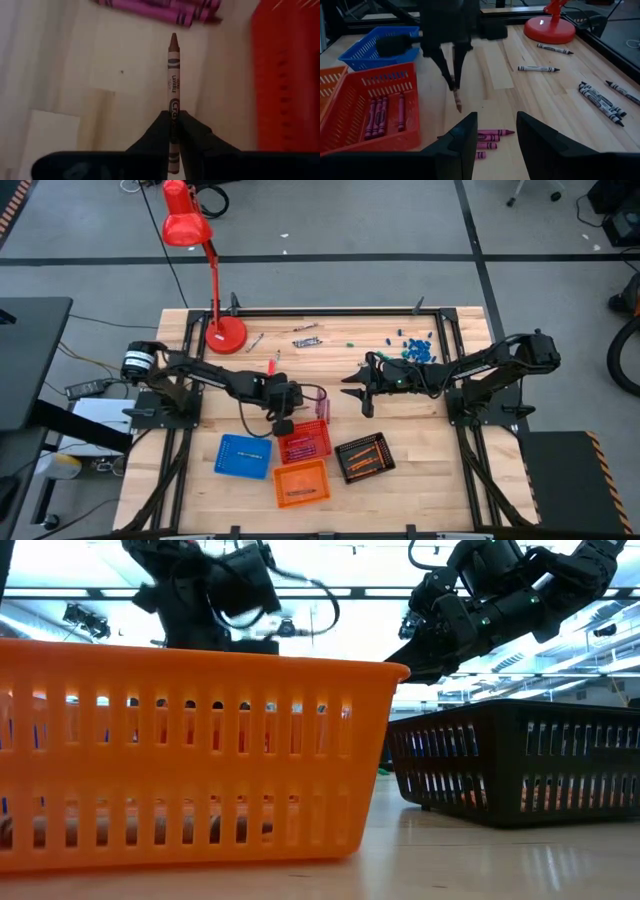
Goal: Sort crayons
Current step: Put the brown crayon into the orange bin
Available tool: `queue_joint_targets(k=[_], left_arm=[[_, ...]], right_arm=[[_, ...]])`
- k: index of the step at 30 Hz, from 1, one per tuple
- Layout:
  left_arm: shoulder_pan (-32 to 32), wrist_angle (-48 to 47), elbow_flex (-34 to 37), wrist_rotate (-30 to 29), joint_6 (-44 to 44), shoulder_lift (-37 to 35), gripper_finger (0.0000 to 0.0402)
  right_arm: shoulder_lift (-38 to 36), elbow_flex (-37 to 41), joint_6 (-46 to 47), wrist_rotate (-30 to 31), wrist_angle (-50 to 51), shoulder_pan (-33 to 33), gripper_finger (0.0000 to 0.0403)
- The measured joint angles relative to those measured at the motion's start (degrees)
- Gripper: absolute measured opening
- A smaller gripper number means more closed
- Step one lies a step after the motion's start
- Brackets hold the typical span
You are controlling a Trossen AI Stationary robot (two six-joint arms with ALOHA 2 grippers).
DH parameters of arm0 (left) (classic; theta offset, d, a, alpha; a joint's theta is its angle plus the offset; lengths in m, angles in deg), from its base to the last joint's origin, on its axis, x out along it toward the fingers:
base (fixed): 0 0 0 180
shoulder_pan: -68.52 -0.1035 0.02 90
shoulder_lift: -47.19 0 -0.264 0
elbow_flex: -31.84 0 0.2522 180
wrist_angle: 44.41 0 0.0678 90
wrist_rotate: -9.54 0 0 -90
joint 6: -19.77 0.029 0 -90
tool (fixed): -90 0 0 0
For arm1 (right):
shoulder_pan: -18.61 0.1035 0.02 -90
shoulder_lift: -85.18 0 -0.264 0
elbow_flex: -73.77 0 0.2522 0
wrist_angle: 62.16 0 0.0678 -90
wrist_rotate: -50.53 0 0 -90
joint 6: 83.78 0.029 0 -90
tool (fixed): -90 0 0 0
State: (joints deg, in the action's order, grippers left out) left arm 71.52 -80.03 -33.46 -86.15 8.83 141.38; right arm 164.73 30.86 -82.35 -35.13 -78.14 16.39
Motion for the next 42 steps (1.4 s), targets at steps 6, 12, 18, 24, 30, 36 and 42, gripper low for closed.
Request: queue_joint_targets(k=[6, 12, 18, 24, 30, 36, 42], left_arm=[[0.4, -1.2, -0.1, 0.4, -1.3, -6.2, 0.0031], [2.6, 0.5, -0.2, 8.3, -3.1, -11.4, 0.0037], [8.0, 4.3, -0.2, 13.2, -9.8, -10.8, 0.0038], [14.1, 11.1, -0.2, 14.3, -18.4, -8.9, 0.0038], [18.5, 15.9, -0.2, 16.3, -27.7, -4.3, 0.0039], [19.8, 20.3, -0.3, 21.8, -28.7, 0.4, 0.0041], [19.7, 19.1, -0.2, 22.0, -28.5, 1.6, 0.0097]], right_arm=[[0.0, 0.0, 0.1, 0.0, -0.1, 0.0, 0.0141], [0.0, 0.0, 0.1, 0.0, -0.1, 0.0, 0.0141], [0.0, 0.0, 0.1, 0.0, 0.0, 0.0, 0.0141], [0.0, 0.0, 0.3, 0.0, -0.2, 0.0, 0.0141], [0.0, 0.0, 0.5, 0.0, -0.7, 0.0, 0.0141], [0.0, 0.0, 0.1, 0.0, -1.6, 0.0, 0.0141], [0.0, 0.0, -0.3, 0.0, -1.8, 0.0, 0.0141]])
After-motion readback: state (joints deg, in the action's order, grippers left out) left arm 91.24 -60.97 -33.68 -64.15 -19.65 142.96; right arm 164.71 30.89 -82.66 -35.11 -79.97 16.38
